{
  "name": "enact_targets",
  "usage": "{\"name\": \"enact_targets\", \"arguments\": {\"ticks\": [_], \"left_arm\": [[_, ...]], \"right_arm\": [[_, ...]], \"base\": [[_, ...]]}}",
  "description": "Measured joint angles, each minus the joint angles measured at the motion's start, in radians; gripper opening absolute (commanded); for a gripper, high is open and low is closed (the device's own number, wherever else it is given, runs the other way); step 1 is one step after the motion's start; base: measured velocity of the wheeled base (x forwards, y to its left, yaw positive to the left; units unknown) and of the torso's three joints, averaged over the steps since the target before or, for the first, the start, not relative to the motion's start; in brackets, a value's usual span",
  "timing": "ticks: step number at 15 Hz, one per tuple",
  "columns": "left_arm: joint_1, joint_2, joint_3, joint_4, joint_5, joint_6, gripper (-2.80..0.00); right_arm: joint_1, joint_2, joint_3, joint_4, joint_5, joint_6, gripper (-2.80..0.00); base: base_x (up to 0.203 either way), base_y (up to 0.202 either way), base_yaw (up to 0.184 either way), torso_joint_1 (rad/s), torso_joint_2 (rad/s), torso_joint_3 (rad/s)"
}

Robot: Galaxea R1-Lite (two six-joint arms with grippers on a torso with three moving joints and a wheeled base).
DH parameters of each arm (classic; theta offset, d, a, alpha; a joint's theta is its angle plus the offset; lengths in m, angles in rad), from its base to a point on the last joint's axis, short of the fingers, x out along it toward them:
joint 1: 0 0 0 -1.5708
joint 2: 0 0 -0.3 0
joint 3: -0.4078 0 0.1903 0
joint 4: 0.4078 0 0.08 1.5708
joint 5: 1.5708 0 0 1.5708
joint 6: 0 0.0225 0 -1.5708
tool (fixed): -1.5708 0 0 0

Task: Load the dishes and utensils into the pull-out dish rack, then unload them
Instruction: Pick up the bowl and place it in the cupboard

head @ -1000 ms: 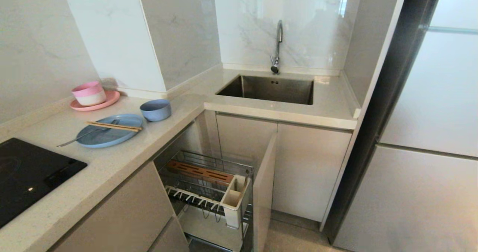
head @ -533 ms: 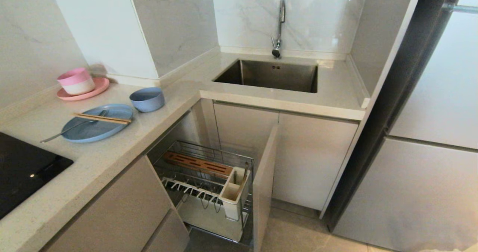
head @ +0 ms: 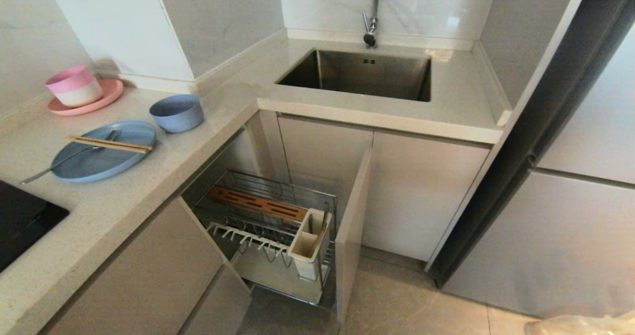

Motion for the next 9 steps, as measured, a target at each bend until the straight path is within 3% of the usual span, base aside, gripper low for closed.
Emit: {"name": "enact_targets", "arguments": {"ticks": [9], "left_arm": [[0.000, 0.001, 0.000, 0.000, 0.000, 0.000, -2.80]], "right_arm": [[0.000, 0.000, 0.000, 0.000, 0.000, 0.000, -2.80]], "base": [[0.000, 0.000, 0.000, 0.002, 0.00, -0.197]]}}
